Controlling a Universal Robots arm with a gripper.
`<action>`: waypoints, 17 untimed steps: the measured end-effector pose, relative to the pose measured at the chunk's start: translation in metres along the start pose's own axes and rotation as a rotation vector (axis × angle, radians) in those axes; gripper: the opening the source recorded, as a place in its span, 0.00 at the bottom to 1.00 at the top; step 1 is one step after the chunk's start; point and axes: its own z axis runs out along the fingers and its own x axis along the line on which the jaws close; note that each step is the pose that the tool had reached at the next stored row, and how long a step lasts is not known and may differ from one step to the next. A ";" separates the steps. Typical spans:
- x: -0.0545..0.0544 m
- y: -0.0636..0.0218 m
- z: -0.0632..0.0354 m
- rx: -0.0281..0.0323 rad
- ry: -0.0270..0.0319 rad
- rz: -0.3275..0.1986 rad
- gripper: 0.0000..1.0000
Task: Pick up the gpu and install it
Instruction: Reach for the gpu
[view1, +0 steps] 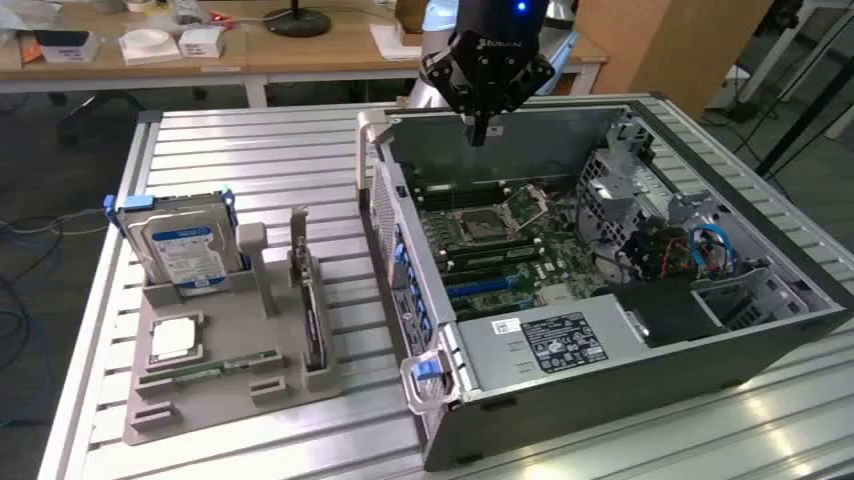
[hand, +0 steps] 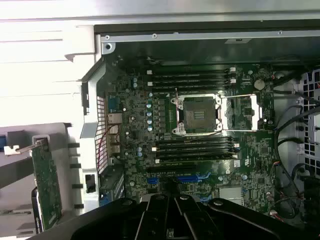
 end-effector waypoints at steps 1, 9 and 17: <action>0.000 0.0000 0.0000 0.0000 0.0000 0.000 0.11; -0.001 0.0001 -0.0005 0.0000 0.0000 0.000 0.11; 0.005 -0.0003 -0.0007 -0.0001 -0.0004 0.000 0.11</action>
